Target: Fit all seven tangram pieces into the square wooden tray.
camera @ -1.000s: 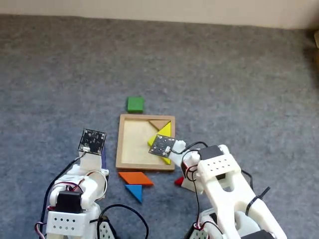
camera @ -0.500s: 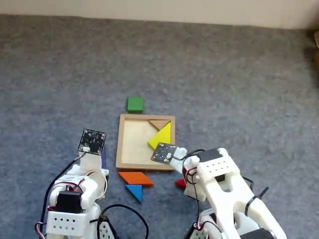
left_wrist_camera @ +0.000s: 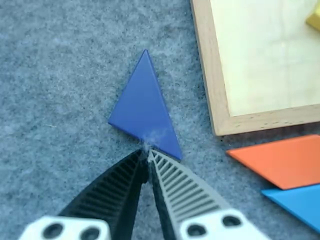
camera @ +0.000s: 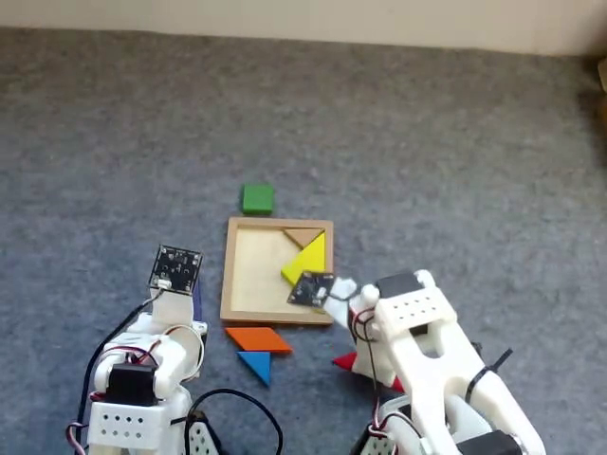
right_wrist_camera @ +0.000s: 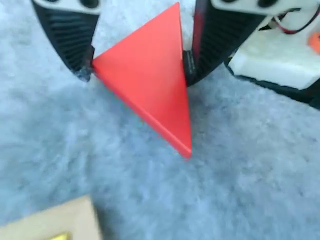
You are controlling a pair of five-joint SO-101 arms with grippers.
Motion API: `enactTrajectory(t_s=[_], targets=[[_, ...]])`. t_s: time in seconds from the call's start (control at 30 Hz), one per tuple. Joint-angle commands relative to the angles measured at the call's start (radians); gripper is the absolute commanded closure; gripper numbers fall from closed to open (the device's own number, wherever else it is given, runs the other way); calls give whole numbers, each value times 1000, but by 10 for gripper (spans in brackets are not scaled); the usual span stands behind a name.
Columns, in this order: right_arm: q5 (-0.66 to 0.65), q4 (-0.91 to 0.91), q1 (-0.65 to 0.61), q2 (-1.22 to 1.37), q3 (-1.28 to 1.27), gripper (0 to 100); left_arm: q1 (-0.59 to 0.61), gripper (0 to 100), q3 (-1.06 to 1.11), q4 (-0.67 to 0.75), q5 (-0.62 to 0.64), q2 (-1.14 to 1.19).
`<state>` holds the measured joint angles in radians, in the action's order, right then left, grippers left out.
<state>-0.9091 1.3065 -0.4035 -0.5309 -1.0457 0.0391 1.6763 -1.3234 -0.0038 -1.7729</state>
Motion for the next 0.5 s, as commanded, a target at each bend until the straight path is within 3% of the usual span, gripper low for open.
enactTrajectory(t_s=[0.0,0.23,0.47], targets=[[-3,77,27,-21,147,847,-7,995,21,-3,-5,-41],[-2,91,-13,-18,280,847,-7,995,21,-3,-5,-41],[14,-24,-189,-10,338,847,-7,995,21,-3,-5,-41]])
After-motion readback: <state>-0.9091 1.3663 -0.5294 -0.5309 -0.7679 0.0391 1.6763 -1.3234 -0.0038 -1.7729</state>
